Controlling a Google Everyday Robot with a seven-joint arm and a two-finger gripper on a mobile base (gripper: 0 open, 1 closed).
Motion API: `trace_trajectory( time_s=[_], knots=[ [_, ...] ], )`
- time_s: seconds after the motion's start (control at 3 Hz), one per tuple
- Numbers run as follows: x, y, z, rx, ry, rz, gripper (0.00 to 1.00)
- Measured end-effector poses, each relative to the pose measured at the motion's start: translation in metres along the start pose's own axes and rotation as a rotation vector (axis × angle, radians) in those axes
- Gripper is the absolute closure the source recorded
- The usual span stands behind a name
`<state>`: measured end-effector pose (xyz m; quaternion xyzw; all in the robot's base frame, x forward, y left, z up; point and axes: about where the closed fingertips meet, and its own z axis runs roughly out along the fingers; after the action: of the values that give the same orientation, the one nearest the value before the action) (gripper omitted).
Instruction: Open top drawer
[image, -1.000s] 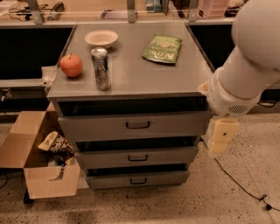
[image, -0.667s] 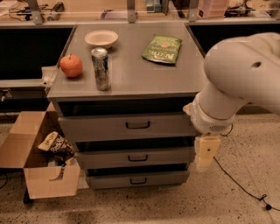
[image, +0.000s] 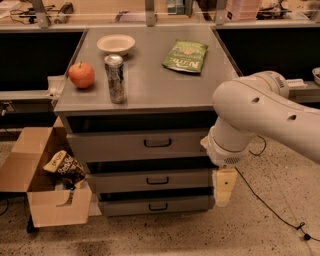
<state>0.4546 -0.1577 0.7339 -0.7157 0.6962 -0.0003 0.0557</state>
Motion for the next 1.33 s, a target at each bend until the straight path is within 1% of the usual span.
trace_trajectory(
  time_s=[0.33,0.67,1.0,1.33],
  knots=[
    [-0.001,-0.015,0.006,0.023,-0.006,-0.021,0.0],
    [-0.008,-0.053,0.017,0.076,-0.045,-0.073,0.0],
    [-0.022,-0.089,0.024,0.135,-0.071,-0.124,0.0],
    [-0.029,-0.119,0.042,0.151,-0.064,-0.135,0.0]
  ],
)
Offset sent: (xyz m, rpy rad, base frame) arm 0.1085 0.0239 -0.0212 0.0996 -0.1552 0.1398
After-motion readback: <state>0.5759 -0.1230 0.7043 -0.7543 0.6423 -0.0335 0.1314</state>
